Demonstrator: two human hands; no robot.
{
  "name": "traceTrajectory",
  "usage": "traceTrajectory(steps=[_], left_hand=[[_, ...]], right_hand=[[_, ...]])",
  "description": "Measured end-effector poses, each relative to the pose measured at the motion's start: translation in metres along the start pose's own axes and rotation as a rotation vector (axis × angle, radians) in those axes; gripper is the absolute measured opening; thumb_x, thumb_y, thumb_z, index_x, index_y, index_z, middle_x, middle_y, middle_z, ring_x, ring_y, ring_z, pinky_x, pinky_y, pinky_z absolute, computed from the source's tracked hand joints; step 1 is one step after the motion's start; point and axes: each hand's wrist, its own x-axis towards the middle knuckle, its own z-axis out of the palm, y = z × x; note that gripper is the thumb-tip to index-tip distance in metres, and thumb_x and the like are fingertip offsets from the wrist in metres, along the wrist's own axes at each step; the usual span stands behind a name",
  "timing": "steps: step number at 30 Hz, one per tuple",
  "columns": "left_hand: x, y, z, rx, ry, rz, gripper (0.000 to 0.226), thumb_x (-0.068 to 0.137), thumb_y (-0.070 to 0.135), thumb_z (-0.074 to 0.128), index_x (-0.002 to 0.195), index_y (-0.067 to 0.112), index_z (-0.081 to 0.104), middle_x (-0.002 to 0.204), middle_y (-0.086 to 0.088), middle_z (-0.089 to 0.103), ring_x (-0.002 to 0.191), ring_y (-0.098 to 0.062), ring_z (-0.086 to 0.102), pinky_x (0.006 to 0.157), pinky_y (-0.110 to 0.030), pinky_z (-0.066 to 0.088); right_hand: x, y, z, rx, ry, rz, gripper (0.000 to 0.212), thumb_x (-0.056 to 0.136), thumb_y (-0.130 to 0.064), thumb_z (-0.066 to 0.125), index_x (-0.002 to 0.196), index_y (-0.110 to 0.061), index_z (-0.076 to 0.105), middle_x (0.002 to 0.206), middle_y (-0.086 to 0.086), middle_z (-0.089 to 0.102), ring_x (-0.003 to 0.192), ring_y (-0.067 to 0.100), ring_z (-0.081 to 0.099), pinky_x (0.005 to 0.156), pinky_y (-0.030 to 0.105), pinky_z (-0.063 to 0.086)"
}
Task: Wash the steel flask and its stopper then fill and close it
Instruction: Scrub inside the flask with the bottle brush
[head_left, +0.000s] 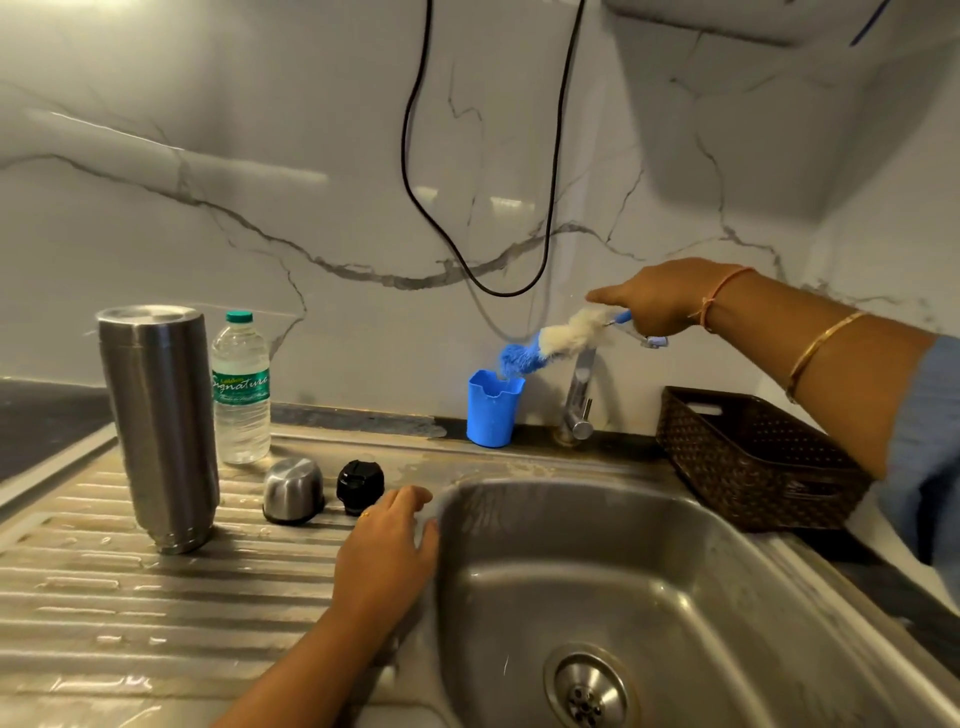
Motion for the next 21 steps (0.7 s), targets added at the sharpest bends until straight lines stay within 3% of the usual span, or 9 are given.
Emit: traceTrajectory(steps=[3,6,9,11,13,17,21], left_hand=[[-0.001,0.000,-0.003,-0.008,0.022,0.000,0.028,0.093,0.032,0.053,0.120,0.026,0.056,0.119,0.010,0.057,0.105,-0.006,0.054,0.081,-0.021,0.045],[-0.002,0.001,-0.005,-0.024,0.045,-0.005,0.025,0.093,0.030,0.054,0.117,0.024,0.057,0.116,0.009,0.059,0.102,-0.007,0.055,0.077,-0.018,0.041],[-0.002,0.000,-0.008,-0.048,0.067,-0.014,0.024,0.093,0.029,0.055,0.116,0.023,0.057,0.114,0.008,0.060,0.099,-0.007,0.056,0.077,-0.019,0.042],[-0.001,0.000,-0.011,-0.083,0.096,-0.022,0.028,0.091,0.026,0.057,0.119,0.021,0.056,0.115,0.007,0.060,0.100,-0.009,0.057,0.078,-0.022,0.045],[0.000,-0.002,-0.015,-0.132,0.132,-0.031,0.031,0.090,0.022,0.059,0.121,0.020,0.055,0.116,0.006,0.060,0.100,-0.010,0.058,0.078,-0.024,0.046],[0.005,-0.010,-0.023,-0.149,0.229,-0.054,0.022,0.090,0.018,0.058,0.112,0.018,0.057,0.102,0.005,0.062,0.091,-0.013,0.059,0.070,-0.025,0.045],[0.008,-0.016,-0.030,-0.168,0.344,-0.072,0.021,0.090,0.013,0.056,0.111,0.017,0.057,0.100,0.003,0.060,0.089,-0.013,0.057,0.069,-0.028,0.044]], right_hand=[[-0.006,-0.004,0.013,-0.032,0.122,0.073,0.029,0.090,-0.009,0.045,0.117,-0.011,0.056,0.084,0.004,0.056,0.064,0.016,0.048,0.057,0.027,0.041],[-0.015,-0.015,0.030,0.009,0.248,0.114,0.026,0.093,-0.013,0.040,0.112,-0.011,0.059,0.067,0.000,0.043,0.055,0.013,0.040,0.051,0.024,0.031],[-0.025,-0.029,0.050,0.054,0.342,0.113,0.031,0.094,-0.014,0.040,0.123,-0.010,0.052,0.076,0.002,0.046,0.057,0.015,0.041,0.047,0.024,0.026],[-0.028,-0.037,0.063,0.086,0.287,0.092,0.031,0.096,-0.013,0.039,0.123,-0.007,0.053,0.094,0.007,0.057,0.076,0.021,0.053,0.060,0.027,0.040],[-0.028,-0.042,0.077,0.111,0.265,0.084,0.030,0.096,-0.009,0.037,0.120,-0.006,0.056,0.103,0.009,0.061,0.090,0.024,0.059,0.073,0.032,0.045],[-0.027,-0.040,0.095,0.162,0.366,0.115,0.033,0.096,-0.010,0.040,0.128,-0.008,0.046,0.100,0.011,0.060,0.075,0.021,0.058,0.067,0.031,0.050],[-0.030,-0.050,0.108,0.136,0.345,0.080,0.033,0.096,-0.015,0.041,0.128,-0.010,0.046,0.099,0.011,0.059,0.081,0.025,0.062,0.066,0.032,0.048]])
